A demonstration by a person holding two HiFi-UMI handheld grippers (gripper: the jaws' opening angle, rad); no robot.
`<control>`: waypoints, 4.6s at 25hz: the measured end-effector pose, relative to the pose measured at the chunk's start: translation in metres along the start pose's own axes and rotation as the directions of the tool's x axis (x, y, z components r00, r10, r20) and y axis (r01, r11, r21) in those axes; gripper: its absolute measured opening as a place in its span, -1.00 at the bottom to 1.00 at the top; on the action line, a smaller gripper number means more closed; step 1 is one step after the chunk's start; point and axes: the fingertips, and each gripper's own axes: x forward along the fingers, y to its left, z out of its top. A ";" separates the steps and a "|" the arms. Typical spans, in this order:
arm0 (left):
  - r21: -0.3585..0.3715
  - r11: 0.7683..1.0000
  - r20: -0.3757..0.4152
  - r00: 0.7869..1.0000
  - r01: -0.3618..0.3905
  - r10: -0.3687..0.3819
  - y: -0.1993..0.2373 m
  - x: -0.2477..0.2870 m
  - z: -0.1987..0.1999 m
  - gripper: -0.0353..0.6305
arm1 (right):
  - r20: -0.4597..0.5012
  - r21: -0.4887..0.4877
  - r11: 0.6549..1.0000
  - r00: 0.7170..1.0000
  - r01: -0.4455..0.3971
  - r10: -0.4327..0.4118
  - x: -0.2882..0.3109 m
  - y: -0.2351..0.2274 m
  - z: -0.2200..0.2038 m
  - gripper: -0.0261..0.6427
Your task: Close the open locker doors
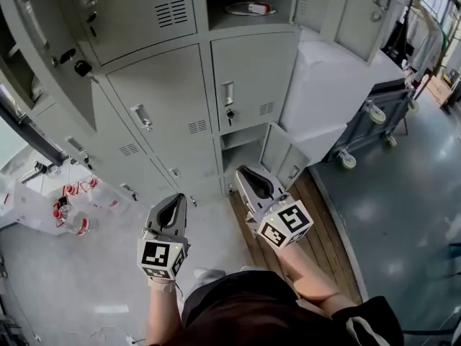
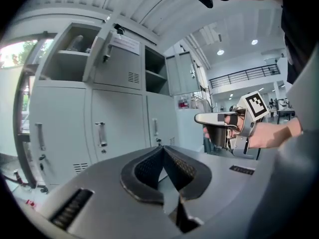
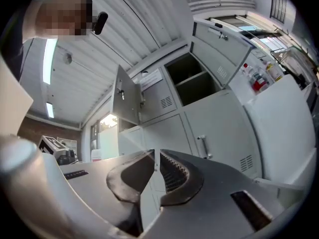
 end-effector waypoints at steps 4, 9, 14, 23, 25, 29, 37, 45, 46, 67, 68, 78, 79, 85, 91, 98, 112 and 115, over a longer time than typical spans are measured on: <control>-0.009 0.994 0.005 0.994 -0.109 0.109 0.048 -0.032 -0.001 -0.84 | 0.024 -0.029 0.989 0.989 -0.148 0.148 0.057 0.049 0.011 -0.79; 0.006 0.977 0.015 0.977 -0.215 0.214 0.092 -0.072 -0.004 -0.84 | 0.088 -0.086 0.951 0.949 -0.296 0.303 0.106 0.105 0.036 -0.79; 0.003 0.954 0.019 0.954 -0.300 0.300 0.124 -0.108 -0.006 -0.84 | 0.164 -0.134 0.900 0.886 -0.415 0.433 0.138 0.155 0.070 -0.73; -0.001 0.920 0.007 0.920 -0.392 0.392 0.159 -0.156 -0.023 -0.84 | 0.256 -0.178 0.858 0.819 -0.483 0.514 0.170 0.209 0.107 -0.43; -0.011 0.917 0.007 0.917 -0.399 0.399 0.165 -0.163 -0.027 -0.84 | 0.268 -0.182 0.858 0.815 -0.481 0.514 0.177 0.215 0.112 -0.43; -0.020 0.917 0.012 0.917 -0.397 0.398 0.178 -0.170 -0.034 -0.84 | 0.289 -0.184 0.865 0.816 -0.466 0.501 0.190 0.225 0.119 -0.43; -0.026 0.928 0.029 0.928 -0.371 0.372 0.210 -0.178 -0.043 -0.84 | 0.300 -0.175 0.866 0.813 -0.468 0.500 0.211 0.253 0.112 -0.47; -0.027 0.918 0.020 0.918 -0.396 0.397 0.252 -0.209 -0.062 -0.84 | 0.295 -0.213 0.845 0.792 -0.491 0.535 0.240 0.301 0.098 -0.47; -0.032 0.914 0.013 0.914 -0.405 0.406 0.257 -0.214 -0.066 -0.84 | 0.291 -0.215 0.839 0.787 -0.500 0.543 0.245 0.308 0.096 -0.47; -0.096 0.726 -0.067 0.732 -0.681 0.678 0.354 -0.266 -0.094 -0.84 | 0.261 -0.123 0.645 0.602 -0.755 0.754 0.374 0.389 0.075 -0.45; -0.097 0.716 -0.070 0.722 -0.692 0.688 0.358 -0.267 -0.094 -0.84 | 0.263 -0.118 0.638 0.596 -0.761 0.759 0.381 0.391 0.075 -0.45; -0.106 0.637 -0.108 0.646 -0.763 0.756 0.390 -0.266 -0.103 -0.84 | 0.266 -0.074 0.613 0.577 -0.786 0.772 0.446 0.401 0.069 -0.42; -0.106 0.631 -0.111 0.639 -0.769 0.761 0.392 -0.266 -0.103 -0.84 | 0.265 -0.065 0.618 0.584 -0.783 0.767 0.454 0.400 0.067 -0.40; -0.102 0.589 -0.131 0.598 -0.802 0.791 0.404 -0.268 -0.107 -0.84 | 0.248 -0.017 0.639 0.616 -0.769 0.747 0.491 0.391 0.060 -0.30; -0.103 0.570 -0.147 0.579 -0.815 0.802 0.412 -0.264 -0.112 -0.84 | 0.262 0.031 0.645 0.629 -0.763 0.732 0.508 0.386 0.060 -0.25; -0.105 0.586 -0.147 0.595 -0.804 0.790 0.415 -0.266 -0.113 -0.84 | 0.246 0.056 0.647 0.638 -0.761 0.729 0.512 0.393 0.057 -0.24; -0.109 0.743 -0.118 0.751 -0.660 0.649 0.376 -0.254 -0.113 -0.84 | 0.164 0.065 0.740 0.738 -0.670 0.654 0.438 0.357 0.030 -0.50; -0.117 0.782 -0.115 0.790 -0.612 0.602 0.359 -0.250 -0.116 -0.84 | 0.137 0.052 0.778 0.776 -0.626 0.616 0.412 0.344 0.021 -0.66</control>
